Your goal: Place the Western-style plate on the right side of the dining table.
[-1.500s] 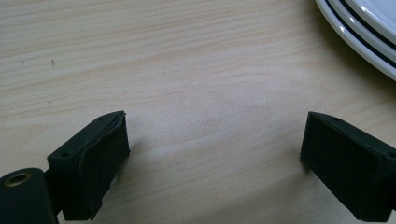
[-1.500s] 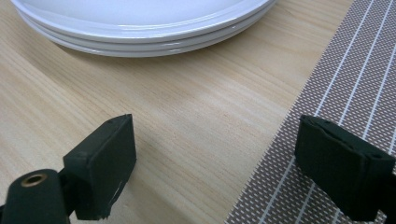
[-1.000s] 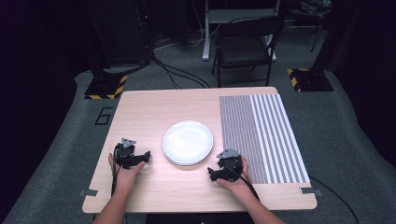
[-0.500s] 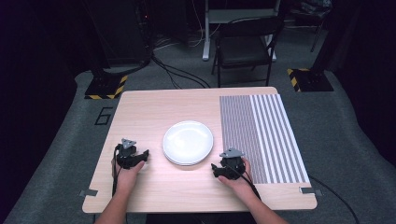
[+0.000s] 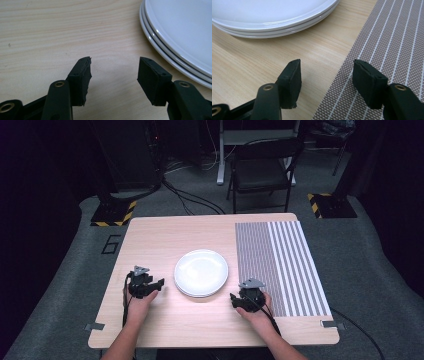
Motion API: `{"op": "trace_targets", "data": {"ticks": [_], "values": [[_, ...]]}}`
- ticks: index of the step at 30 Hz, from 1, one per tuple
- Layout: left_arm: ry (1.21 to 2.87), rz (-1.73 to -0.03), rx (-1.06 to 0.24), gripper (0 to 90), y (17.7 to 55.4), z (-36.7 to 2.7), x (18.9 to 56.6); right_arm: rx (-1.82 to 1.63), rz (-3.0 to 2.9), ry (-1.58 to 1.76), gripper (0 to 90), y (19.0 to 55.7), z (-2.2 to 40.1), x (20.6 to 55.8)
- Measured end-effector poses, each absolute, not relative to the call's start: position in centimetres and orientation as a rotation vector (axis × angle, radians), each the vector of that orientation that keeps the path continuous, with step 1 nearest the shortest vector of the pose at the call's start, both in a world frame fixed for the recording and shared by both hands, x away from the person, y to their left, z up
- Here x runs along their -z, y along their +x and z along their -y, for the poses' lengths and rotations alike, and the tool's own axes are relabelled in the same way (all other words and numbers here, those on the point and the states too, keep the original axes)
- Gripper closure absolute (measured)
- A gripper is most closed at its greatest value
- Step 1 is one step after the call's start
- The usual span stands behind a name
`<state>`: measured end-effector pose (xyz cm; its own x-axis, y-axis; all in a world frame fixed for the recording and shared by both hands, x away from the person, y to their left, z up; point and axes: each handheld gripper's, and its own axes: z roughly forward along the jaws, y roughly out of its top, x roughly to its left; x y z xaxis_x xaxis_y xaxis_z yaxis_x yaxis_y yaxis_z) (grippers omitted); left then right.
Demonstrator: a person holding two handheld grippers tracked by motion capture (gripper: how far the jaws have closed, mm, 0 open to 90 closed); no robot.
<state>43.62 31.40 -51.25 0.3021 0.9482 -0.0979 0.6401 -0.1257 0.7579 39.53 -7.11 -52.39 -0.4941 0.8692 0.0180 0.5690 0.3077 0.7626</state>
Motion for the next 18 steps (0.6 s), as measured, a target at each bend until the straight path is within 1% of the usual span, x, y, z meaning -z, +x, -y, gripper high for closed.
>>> {"op": "trace_targets", "data": {"ticks": [4, 10, 12, 15, 18], "values": [[1.863, -1.406, -0.536, 44.5, 43.8, -31.1, 50.6, -1.038, -2.179, 1.281, 38.0, 39.4, 7.2, 52.4], [1.862, -1.395, -0.495, 46.3, 44.5, -30.3, 49.7, -1.064, -2.149, 1.279, 40.8, 39.2, 7.5, 51.9], [1.872, -1.389, -0.505, 46.9, 44.8, -29.9, 49.4, -1.067, -2.133, 1.277, 40.7, 39.2, 7.6, 51.8], [1.884, -1.377, -0.492, 49.4, 45.3, -29.6, 49.0, -1.07, -2.111, 1.294, 39.2, 39.2, 7.9, 51.7], [1.862, -1.375, -0.471, 51.4, 45.7, -29.4, 48.6, -1.074, -2.099, 1.311, 39.3, 39.2, 8.2, 51.7]]}}
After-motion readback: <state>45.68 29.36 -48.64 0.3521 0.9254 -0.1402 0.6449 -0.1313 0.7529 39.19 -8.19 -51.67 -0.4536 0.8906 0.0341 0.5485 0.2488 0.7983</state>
